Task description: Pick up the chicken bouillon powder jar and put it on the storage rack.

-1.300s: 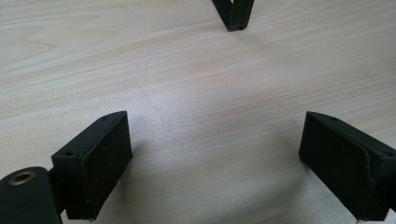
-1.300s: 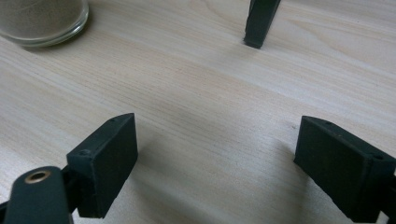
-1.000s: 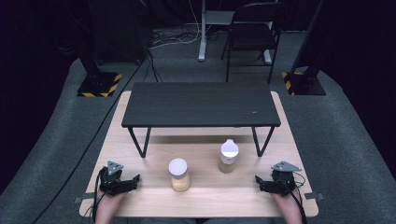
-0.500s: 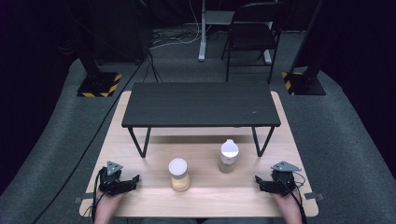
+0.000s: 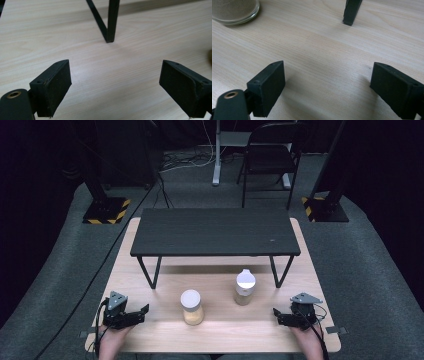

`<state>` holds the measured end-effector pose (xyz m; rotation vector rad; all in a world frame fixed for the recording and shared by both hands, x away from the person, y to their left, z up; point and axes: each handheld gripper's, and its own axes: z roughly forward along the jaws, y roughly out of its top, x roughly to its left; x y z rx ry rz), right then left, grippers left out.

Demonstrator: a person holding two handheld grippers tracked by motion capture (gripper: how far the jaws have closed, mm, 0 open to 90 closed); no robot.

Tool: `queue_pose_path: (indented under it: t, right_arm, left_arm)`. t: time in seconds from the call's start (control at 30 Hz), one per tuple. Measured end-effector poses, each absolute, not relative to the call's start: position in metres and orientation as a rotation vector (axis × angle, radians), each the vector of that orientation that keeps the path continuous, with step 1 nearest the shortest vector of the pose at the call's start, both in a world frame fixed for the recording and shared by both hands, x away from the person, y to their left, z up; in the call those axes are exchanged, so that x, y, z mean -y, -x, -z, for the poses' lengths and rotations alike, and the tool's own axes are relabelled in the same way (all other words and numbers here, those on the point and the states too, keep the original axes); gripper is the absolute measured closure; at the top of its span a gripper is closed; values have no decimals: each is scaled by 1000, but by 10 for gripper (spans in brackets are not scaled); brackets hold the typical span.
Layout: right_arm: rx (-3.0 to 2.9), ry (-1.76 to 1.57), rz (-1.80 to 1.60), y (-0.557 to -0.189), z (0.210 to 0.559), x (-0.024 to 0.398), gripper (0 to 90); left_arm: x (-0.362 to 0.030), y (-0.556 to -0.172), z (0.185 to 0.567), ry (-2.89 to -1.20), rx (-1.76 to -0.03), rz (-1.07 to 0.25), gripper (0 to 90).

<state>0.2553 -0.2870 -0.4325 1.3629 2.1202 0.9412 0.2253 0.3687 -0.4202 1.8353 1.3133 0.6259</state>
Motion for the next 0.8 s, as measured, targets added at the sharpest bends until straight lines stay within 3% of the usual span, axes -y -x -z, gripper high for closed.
queue_pose_path:
  t: [0.8]
  right_arm:
    - [-2121,-1362,-941,-255,433,287,115]
  left_arm:
    - [-349,-202,376,-1848,-1043,-540,105]
